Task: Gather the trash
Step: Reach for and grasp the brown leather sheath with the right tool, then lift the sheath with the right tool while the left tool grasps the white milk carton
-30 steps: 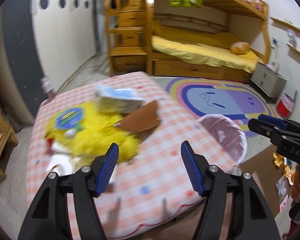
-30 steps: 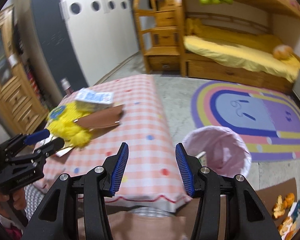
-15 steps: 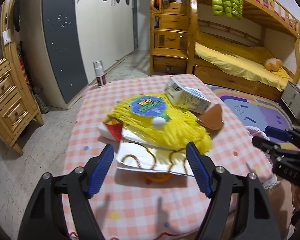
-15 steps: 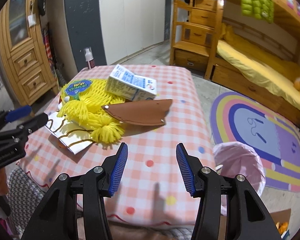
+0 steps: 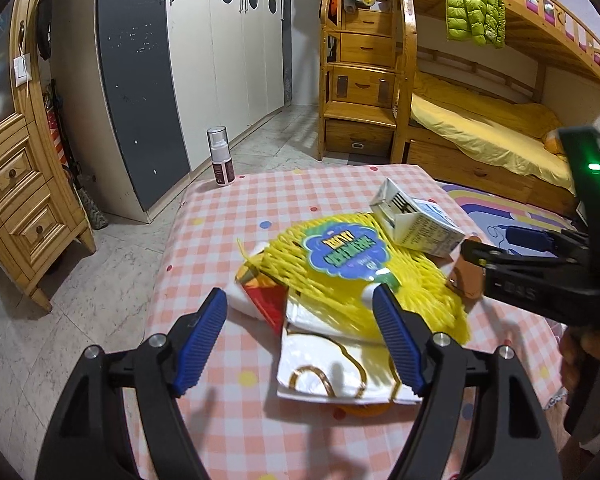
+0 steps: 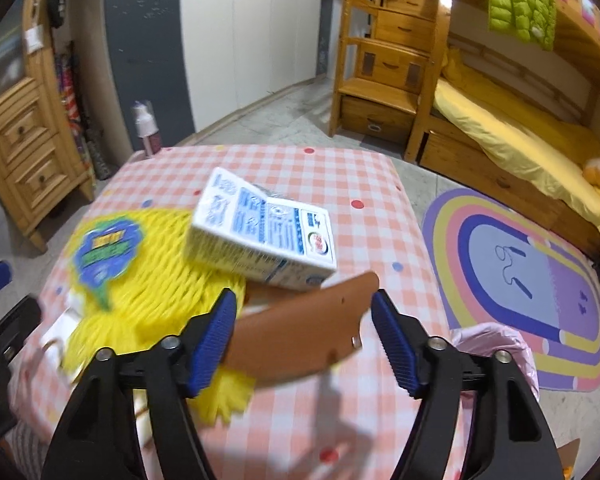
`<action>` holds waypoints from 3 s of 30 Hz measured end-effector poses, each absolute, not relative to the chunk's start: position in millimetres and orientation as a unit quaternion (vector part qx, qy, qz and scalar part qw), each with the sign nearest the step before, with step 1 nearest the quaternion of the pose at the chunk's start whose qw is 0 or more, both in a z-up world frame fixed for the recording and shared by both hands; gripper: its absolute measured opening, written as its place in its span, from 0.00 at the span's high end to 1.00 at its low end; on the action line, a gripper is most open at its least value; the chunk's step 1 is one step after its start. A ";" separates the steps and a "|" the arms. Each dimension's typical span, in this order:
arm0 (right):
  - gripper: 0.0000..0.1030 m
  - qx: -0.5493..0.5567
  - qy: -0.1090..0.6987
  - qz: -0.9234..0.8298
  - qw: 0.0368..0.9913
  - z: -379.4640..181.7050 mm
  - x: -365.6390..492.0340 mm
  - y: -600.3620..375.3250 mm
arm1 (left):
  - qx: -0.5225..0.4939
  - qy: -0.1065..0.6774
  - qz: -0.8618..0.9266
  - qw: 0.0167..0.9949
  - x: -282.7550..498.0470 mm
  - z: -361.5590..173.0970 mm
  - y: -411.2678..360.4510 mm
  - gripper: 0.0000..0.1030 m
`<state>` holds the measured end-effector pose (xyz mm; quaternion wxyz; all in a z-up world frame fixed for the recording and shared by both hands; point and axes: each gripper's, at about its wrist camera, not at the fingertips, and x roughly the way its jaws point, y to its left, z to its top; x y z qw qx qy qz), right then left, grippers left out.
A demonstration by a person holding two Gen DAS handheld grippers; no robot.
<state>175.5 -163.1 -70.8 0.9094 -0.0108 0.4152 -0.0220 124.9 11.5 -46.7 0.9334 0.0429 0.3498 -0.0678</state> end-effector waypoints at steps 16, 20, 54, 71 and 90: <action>0.53 0.028 0.487 -0.038 0.872 -109.4 128.6 -211.1 | 0.027 0.355 -0.077 0.931 123.9 -48.5 13.5 0.29; 0.52 0.043 0.475 -0.026 0.879 -106.9 126.3 -213.0 | 0.030 0.358 -0.079 0.930 117.2 -48.1 9.9 0.29; 0.57 0.010 0.430 -0.023 0.902 -88.7 124.9 -220.4 | 0.070 0.379 -0.163 0.908 169.2 -41.9 -68.0 0.10; 0.57 -0.002 0.473 0.001 0.881 -113.8 151.1 -239.1 | 0.060 0.446 -0.317 0.835 176.8 -78.3 -124.2 0.48; 0.57 0.013 0.454 -0.003 0.891 -104.3 127.3 -257.9 | 0.032 0.440 -0.224 0.869 235.8 -68.1 -90.5 0.08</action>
